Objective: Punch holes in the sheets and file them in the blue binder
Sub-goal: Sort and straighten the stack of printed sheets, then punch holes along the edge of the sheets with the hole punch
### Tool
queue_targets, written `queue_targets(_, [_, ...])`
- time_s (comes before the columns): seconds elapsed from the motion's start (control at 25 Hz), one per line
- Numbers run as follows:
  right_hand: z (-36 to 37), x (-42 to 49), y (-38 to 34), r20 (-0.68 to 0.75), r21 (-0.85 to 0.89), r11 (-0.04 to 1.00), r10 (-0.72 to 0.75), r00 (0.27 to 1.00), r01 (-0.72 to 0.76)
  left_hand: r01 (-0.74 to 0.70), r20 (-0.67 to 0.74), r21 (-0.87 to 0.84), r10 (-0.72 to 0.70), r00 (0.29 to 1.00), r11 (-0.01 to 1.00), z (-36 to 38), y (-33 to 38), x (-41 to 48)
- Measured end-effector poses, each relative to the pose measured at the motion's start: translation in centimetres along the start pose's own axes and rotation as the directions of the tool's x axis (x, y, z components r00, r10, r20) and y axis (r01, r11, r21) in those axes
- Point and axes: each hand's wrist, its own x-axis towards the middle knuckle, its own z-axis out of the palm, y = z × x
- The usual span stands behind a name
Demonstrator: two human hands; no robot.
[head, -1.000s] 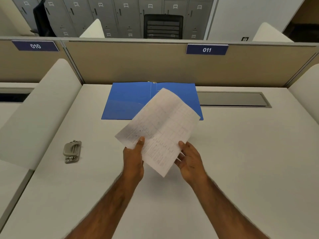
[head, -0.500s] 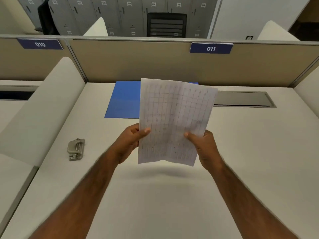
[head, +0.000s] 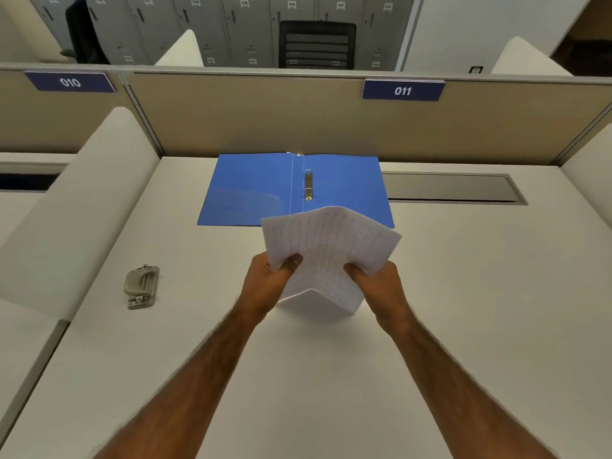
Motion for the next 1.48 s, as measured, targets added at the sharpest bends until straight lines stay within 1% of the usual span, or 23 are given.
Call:
queue_targets(0.12, [-0.1,0.2,0.2,-0.016,0.026,0.999,-0.023,1.000,0.023,-0.004,-0.003,-0.024,0.004,1.000,1.000,0.3,-0.2,0.2])
queue_targets(0.24, [0.3,0.5,0.6,0.030,-0.032,0.999,0.017,0.999,-0.016,0.069,-0.013,-0.007,-0.069,0.997,0.998,0.9,-0.6,0.6])
queue_targets(0.36, [0.3,0.7,0.9,-0.015,-0.056,0.998,0.028,0.999,-0.029,0.099,-0.030,0.004,-0.098,0.995,0.995,1.1,-0.3,1.1])
queue_targets(0.48, [-0.7,1.0,1.5,0.002,-0.114,0.993,0.013,1.000,-0.013,0.256,0.059,-0.096,-0.252,0.966,0.962,0.0,-0.7,2.7])
queue_targets(0.56, [-1.0,1.1,2.4,0.035,-0.174,0.984,0.049,0.998,-0.042,0.412,0.110,-0.142,-0.400,0.910,0.900,-0.7,-2.0,3.5])
queue_targets(0.6, [-1.0,1.2,2.9,0.044,-0.186,0.980,0.082,0.996,-0.073,0.470,0.119,-0.134,-0.457,0.882,0.872,-0.8,-2.8,3.8])
queue_targets(0.68, [-1.1,1.4,4.2,0.043,-0.175,0.974,0.151,0.988,-0.142,0.512,0.114,-0.067,-0.503,0.857,0.856,-0.9,-4.4,4.3])
queue_targets(0.72, [-1.3,1.5,4.9,0.037,-0.164,0.972,0.179,0.983,-0.170,0.505,0.088,-0.031,-0.501,0.861,0.863,-1.0,-5.3,4.5])
queue_targets(0.76, [-1.5,1.6,5.5,0.029,-0.160,0.968,0.200,0.979,-0.193,0.484,0.024,0.022,-0.484,0.875,0.875,-1.5,-6.2,4.6])
queue_targets(0.8, [-1.7,1.8,6.2,0.015,-0.169,0.963,0.216,0.976,-0.210,0.443,-0.075,0.131,-0.437,0.896,0.887,-2.4,-7.3,4.8])
queue_targets(0.88, [-2.1,2.2,7.3,-0.019,-0.208,0.948,0.241,0.970,-0.240,0.338,-0.241,0.422,-0.256,0.936,0.841,-4.8,-9.5,4.6])
queue_targets(0.96, [-2.3,2.4,8.0,-0.032,-0.238,0.935,0.264,0.964,-0.264,0.253,-0.288,0.562,-0.101,0.952,0.787,-7.6,-11.4,4.0])
queue_targets(1.0, [-2.4,2.5,8.3,-0.037,-0.244,0.931,0.272,0.962,-0.273,0.235,-0.314,0.612,-0.040,0.948,0.755,-9.0,-12.0,3.7])
queue_targets(1.08, [-2.5,2.7,8.9,-0.052,-0.248,0.926,0.280,0.958,-0.284,0.246,-0.400,0.726,0.103,0.911,0.642,-12.4,-12.9,3.2])
queue_targets(1.12, [-2.6,2.8,9.0,-0.056,-0.253,0.924,0.282,0.958,-0.287,0.274,-0.446,0.761,0.167,0.879,0.588,-14.2,-13.1,3.0])
queue_targets(1.16, [-2.7,2.9,9.1,-0.055,-0.261,0.921,0.284,0.957,-0.288,0.336,-0.513,0.758,0.192,0.837,0.560,-16.0,-12.8,2.7])
queue_targets(1.2, [-2.7,3.1,9.2,-0.051,-0.268,0.918,0.288,0.956,-0.291,0.424,-0.600,0.715,0.178,0.780,0.556,-17.9,-12.6,2.5])
queue_targets(1.24, [-2.8,3.2,9.3,-0.048,-0.272,0.916,0.292,0.955,-0.294,0.522,-0.694,0.636,0.125,0.709,0.569,-19.6,-12.2,2.4])
queue_targets(1.28, [-2.7,3.3,9.5,-0.045,-0.273,0.916,0.294,0.955,-0.295,0.604,-0.768,0.542,0.051,0.639,0.584,-21.2,-11.9,2.4])
queue_targets(1.32, [-2.7,3.3,9.5,-0.048,-0.276,0.914,0.296,0.954,-0.298,0.660,-0.808,0.457,-0.032,0.588,0.596,-22.5,-11.7,2.4])
queue_targets(1.36, [-2.8,3.4,9.6,-0.053,-0.278,0.912,0.299,0.953,-0.301,0.674,-0.813,0.404,-0.096,0.575,0.619,-23.7,-11.9,2.6])
queue_targets(1.4, [-2.7,3.4,9.7,-0.059,-0.281,0.910,0.300,0.952,-0.304,0.659,-0.793,0.374,-0.143,0.592,0.653,-24.5,-12.0,2.9])
queue_targets(1.48, [-2.7,3.4,9.6,-0.063,-0.288,0.908,0.299,0.952,-0.304,0.591,-0.728,0.356,-0.182,0.661,0.724,-25.4,-12.2,3.9])
